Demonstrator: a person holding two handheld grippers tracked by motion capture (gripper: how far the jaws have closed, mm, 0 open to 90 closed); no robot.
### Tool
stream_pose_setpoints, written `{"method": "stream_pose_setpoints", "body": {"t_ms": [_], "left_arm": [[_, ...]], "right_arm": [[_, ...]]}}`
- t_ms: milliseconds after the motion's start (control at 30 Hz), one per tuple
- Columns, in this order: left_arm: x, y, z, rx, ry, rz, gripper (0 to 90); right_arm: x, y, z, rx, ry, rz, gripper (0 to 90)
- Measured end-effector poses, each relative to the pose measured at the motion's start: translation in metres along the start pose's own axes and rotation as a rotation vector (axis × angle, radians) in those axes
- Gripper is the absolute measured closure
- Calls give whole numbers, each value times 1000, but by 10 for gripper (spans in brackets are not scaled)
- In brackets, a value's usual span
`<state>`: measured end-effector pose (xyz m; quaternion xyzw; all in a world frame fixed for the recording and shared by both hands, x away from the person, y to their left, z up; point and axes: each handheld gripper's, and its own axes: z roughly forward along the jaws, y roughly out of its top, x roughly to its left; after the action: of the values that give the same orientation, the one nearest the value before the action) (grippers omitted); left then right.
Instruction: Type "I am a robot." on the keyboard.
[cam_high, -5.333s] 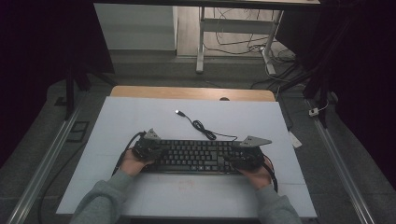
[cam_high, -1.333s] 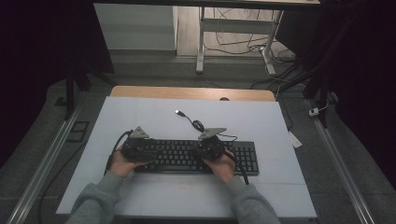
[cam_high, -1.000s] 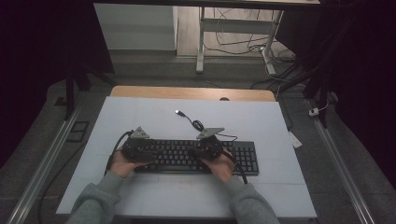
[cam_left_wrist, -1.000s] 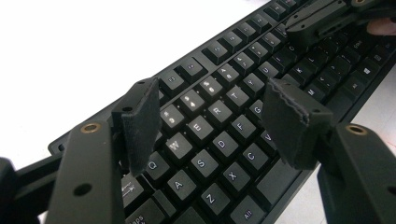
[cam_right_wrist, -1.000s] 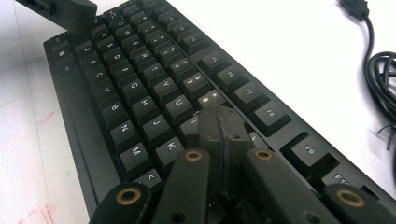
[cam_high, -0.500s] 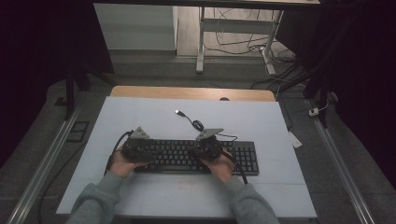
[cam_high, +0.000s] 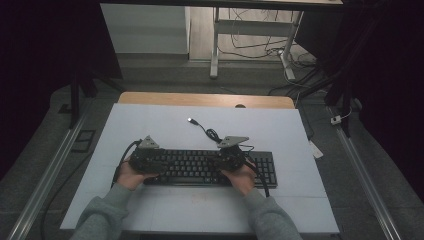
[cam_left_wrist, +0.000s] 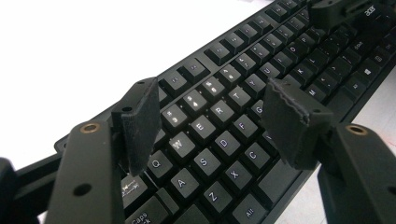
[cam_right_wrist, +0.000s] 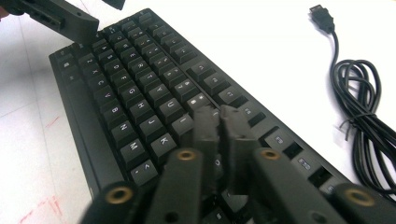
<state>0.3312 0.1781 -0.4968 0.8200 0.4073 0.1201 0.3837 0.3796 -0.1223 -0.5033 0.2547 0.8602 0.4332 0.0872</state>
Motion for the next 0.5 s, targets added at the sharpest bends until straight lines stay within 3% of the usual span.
{"method": "stream_pose_setpoints", "body": {"t_ms": [267,500], "left_arm": [[1,0,0,1,2,-3,371],[1,0,0,-1,5,-5,371]], "right_arm": [[-3,-6,-18,-33,-39,15,619],[-11,-16,-36,-48,-64,40,552]]}}
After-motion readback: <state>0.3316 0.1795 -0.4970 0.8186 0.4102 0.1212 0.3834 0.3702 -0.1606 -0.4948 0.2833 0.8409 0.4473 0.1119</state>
